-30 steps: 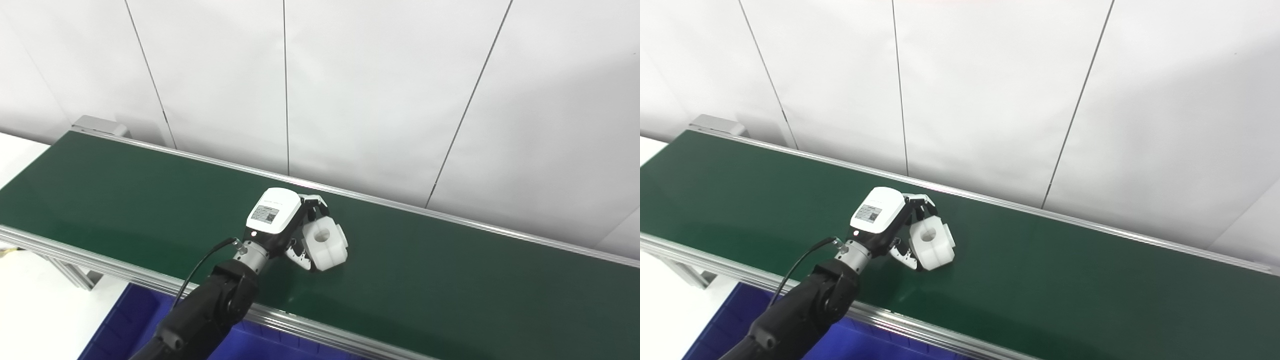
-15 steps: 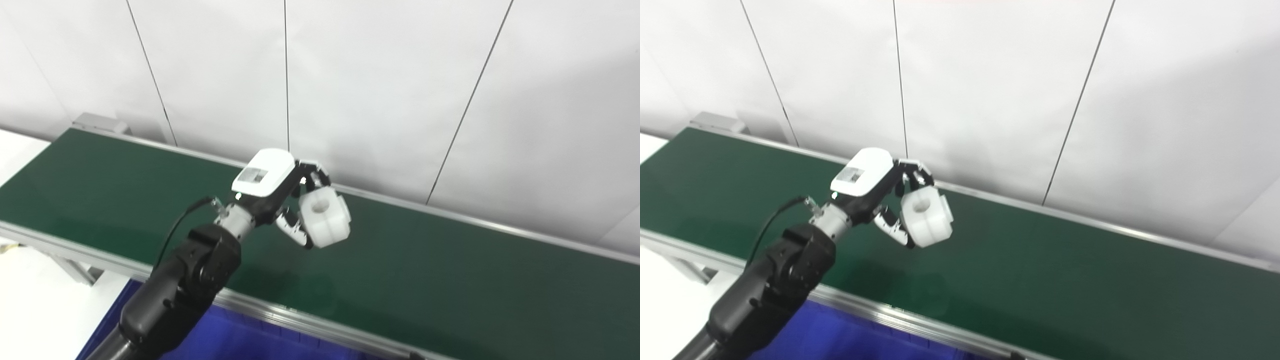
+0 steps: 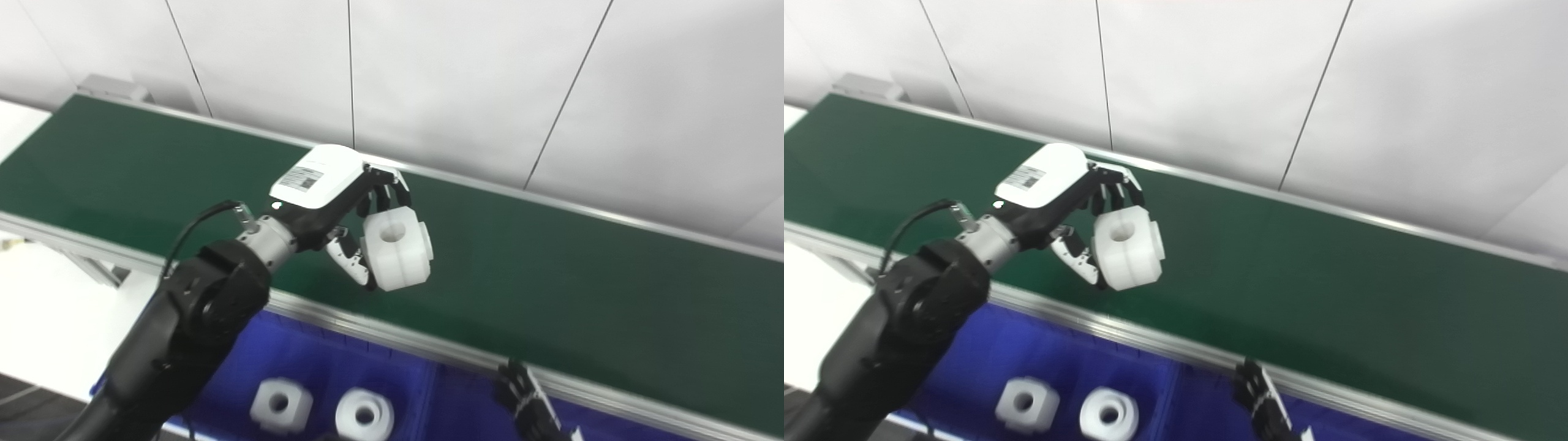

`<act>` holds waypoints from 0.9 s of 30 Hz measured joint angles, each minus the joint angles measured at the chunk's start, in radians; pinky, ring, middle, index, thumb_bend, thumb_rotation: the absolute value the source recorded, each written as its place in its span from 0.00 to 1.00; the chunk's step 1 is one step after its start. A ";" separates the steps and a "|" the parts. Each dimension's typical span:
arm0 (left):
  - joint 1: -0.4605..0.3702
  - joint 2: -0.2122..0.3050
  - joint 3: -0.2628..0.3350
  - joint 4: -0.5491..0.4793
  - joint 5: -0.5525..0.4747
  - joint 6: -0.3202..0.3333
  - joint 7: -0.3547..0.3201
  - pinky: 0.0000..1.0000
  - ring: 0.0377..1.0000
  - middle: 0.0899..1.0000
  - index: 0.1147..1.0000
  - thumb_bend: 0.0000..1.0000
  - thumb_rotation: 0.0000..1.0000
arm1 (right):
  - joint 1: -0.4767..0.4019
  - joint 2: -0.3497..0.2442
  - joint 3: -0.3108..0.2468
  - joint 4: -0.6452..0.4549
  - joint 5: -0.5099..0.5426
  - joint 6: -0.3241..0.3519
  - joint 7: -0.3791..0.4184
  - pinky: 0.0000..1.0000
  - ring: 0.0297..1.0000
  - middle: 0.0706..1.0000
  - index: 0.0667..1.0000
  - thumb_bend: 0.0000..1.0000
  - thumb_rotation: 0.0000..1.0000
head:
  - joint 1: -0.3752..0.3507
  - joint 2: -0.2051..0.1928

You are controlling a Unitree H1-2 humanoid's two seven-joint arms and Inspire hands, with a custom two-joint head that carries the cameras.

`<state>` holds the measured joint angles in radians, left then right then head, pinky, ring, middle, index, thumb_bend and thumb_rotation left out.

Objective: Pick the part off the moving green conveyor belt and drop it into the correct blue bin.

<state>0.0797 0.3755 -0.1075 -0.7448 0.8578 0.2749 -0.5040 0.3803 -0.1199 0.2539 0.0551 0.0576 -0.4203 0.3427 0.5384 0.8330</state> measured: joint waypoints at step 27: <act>0.620 -0.209 0.267 -0.176 0.162 -0.227 0.101 0.27 0.32 0.42 0.49 0.49 0.00 | -0.005 -0.110 -0.018 -0.060 0.106 0.001 0.014 0.81 0.85 0.88 0.93 0.98 0.93 | 0.252 0.025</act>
<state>0.6997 0.1667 0.1591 -0.9207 1.0197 0.0482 -0.4030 0.3754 -0.2298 0.2360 -0.0049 0.1639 -0.4193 0.3571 0.7900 0.8575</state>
